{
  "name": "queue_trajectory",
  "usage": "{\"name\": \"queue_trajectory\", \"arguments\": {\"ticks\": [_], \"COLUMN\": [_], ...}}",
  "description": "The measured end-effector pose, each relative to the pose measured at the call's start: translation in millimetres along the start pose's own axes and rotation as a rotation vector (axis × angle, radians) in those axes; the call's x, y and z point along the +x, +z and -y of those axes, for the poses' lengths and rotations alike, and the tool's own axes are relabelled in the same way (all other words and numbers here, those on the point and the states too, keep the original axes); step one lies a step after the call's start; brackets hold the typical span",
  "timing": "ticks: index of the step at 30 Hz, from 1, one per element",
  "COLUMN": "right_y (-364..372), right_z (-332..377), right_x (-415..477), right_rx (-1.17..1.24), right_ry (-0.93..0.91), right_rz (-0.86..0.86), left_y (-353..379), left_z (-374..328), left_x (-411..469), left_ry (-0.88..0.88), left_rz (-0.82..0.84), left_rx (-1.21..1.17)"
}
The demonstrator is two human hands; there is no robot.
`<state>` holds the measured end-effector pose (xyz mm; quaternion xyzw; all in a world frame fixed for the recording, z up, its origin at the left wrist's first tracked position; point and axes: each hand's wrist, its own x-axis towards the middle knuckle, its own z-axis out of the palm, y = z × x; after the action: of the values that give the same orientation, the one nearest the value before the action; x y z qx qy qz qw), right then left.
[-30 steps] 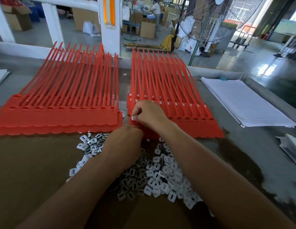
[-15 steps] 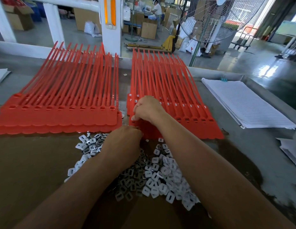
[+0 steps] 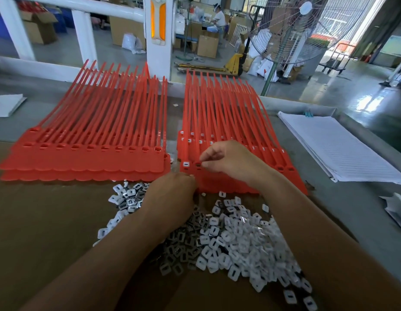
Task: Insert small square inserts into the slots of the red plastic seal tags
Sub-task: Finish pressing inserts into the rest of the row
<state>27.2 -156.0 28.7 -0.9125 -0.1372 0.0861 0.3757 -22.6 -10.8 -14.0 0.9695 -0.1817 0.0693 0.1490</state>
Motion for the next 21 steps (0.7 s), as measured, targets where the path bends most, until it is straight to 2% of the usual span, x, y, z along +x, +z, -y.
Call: {"name": "queue_trajectory", "arguments": {"ticks": [6, 11, 21], "right_y": [-15, -20, -33], "right_z": [-14, -27, -41], "right_x": [-44, -60, -71], "right_rx": [-0.081, -0.055, -0.118], "right_ry": [-0.021, 0.027, 0.074], "right_rz": [0.034, -0.021, 0.074], "left_y": [0, -2, 0], "left_z": [-2, -3, -2], "left_x": [1, 2, 1], "left_ry": [-0.051, -0.077, -0.051], "left_rz": [0.034, 0.056, 0.026], "left_rx": [-0.001, 0.010, 0.013]}}
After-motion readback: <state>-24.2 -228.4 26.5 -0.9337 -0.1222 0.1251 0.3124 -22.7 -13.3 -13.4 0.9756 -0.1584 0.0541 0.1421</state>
